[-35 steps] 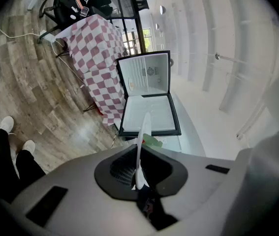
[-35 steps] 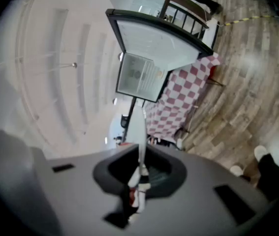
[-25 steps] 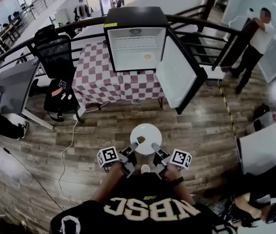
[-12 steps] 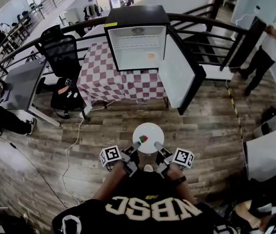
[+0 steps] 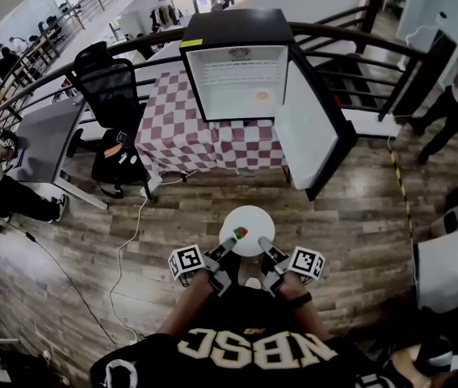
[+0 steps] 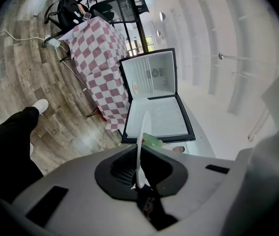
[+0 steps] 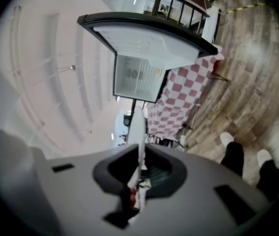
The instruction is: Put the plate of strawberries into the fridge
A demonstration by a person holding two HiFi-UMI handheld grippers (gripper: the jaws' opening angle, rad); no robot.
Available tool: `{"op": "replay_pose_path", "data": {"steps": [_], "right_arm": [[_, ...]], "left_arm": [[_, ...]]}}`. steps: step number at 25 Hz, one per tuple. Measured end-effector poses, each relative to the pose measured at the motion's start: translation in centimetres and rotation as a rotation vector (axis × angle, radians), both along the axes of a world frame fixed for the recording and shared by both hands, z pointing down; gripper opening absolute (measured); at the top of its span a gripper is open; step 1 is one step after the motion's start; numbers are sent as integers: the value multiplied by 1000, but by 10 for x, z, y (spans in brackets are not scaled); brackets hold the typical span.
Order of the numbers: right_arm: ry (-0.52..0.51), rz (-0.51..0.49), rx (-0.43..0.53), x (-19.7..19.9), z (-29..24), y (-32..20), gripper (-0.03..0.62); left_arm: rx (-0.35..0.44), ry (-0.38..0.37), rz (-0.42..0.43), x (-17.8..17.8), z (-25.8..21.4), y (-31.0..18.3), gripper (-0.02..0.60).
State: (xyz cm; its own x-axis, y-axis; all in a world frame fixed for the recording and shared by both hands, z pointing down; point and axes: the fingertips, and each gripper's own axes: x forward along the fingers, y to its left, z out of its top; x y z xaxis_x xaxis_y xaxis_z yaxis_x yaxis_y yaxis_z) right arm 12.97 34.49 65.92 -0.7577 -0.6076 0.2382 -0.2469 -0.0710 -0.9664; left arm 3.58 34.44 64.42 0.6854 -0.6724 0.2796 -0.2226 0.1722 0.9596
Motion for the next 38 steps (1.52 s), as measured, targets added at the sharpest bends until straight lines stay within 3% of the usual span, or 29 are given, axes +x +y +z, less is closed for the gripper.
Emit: {"op": "replay_pose_path", "data": {"steps": [6, 20, 38], "right_arm": [[5, 37, -22, -6, 7, -52, 46], [45, 88, 7, -47, -19, -228, 46], [44, 151, 43, -93, -30, -373, 46]], "left_arm": [[-27, 32, 17, -6, 12, -56, 26], [27, 54, 58, -46, -12, -235, 26], [59, 88, 110, -91, -24, -377, 26]]}}
